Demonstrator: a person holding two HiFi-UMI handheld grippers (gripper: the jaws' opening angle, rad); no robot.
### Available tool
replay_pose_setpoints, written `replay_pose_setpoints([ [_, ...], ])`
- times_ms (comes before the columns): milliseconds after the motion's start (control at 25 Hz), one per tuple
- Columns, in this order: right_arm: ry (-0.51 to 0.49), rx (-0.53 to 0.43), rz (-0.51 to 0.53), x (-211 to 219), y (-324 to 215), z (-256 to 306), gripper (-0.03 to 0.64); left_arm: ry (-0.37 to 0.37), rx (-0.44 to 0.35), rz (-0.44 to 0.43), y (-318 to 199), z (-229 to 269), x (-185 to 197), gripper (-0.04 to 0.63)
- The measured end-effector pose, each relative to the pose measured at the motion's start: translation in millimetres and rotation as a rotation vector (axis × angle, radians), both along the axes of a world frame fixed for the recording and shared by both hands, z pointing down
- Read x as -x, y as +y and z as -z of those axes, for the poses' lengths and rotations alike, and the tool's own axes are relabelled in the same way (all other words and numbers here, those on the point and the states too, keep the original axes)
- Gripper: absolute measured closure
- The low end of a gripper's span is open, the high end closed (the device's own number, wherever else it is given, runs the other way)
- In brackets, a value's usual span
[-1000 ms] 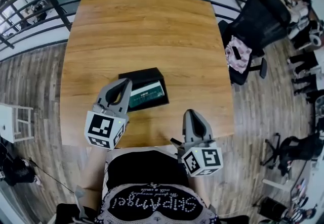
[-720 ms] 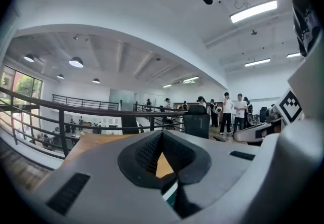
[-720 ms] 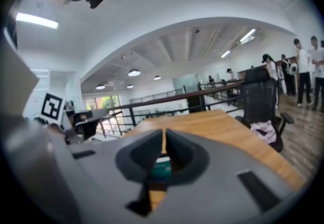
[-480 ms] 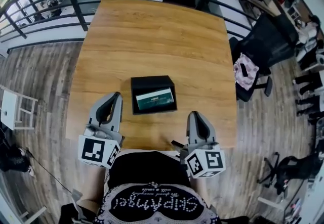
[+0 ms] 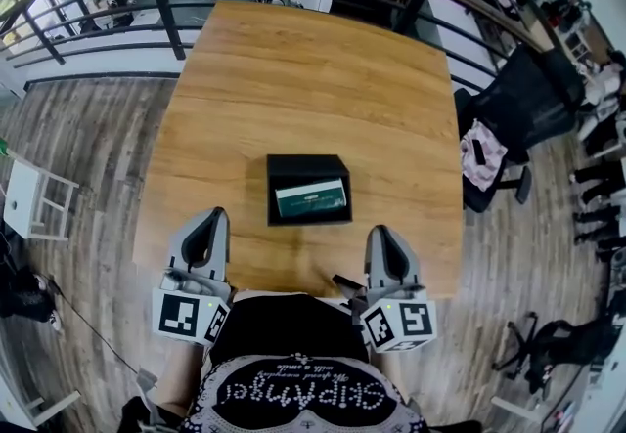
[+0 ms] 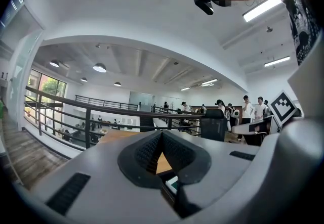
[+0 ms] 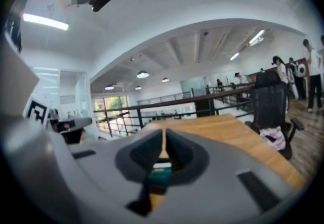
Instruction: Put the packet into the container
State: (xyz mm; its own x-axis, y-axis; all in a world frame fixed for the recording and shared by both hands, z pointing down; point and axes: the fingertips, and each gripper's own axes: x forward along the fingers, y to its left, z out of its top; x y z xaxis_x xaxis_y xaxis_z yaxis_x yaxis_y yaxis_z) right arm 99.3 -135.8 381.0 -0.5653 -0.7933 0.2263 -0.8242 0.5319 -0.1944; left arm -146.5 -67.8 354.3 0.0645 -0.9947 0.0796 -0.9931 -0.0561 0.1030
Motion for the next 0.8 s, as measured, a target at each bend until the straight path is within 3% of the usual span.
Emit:
replay_pose_setpoints([
  [800,0.026,0.019,0.005,7.0,7.3,-10.8,0.575,0.044,0.042,-0.013,8.2,-18.0,1.2,0.569],
])
